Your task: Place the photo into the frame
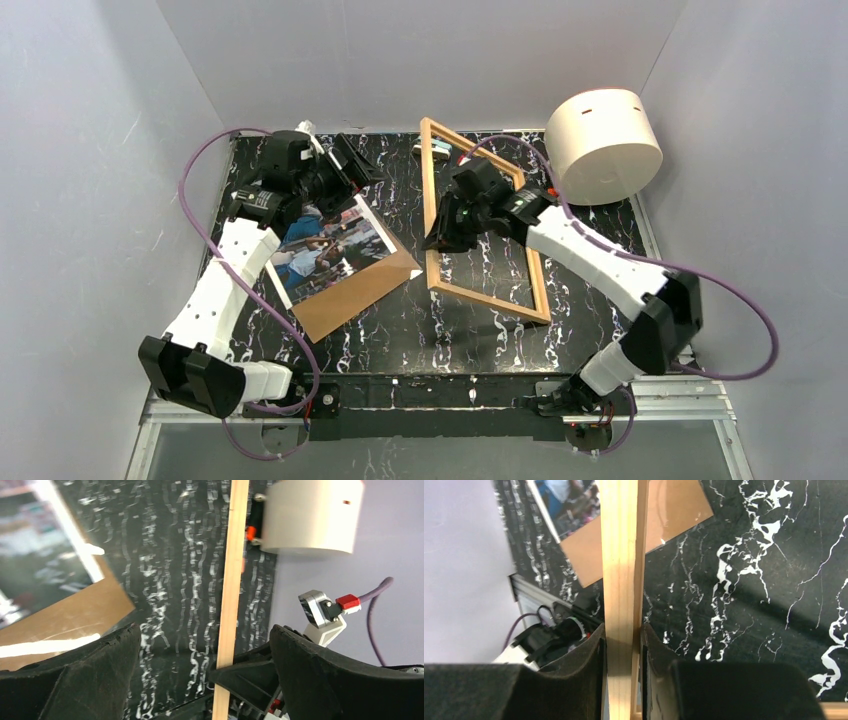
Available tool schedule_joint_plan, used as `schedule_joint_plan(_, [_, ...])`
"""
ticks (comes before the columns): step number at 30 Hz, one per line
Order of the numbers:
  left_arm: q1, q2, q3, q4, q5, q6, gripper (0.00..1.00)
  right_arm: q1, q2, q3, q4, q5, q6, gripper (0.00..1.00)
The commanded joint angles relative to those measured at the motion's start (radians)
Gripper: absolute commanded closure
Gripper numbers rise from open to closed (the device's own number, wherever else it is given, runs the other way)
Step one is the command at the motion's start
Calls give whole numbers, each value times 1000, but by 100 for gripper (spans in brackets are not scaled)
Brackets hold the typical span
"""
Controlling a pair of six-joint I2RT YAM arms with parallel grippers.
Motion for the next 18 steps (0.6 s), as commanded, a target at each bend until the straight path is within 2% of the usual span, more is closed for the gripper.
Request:
schedule_joint_plan(1, [4, -48, -59, -86, -141, 57, 2, 14, 97, -8, -14, 66, 11, 99])
schedule_joint_plan(4, [6, -43, -88, -128, -180, 103, 2, 25, 167, -30, 28, 87, 58, 99])
schedule_joint_plan(10, [7, -27, -125, -243, -314, 180, 2, 72, 330, -3, 140, 14, 96, 99])
schedule_joint_plan(18, [27, 2, -160, -240, -409, 217, 2, 133, 541, 54, 252, -105, 173, 96])
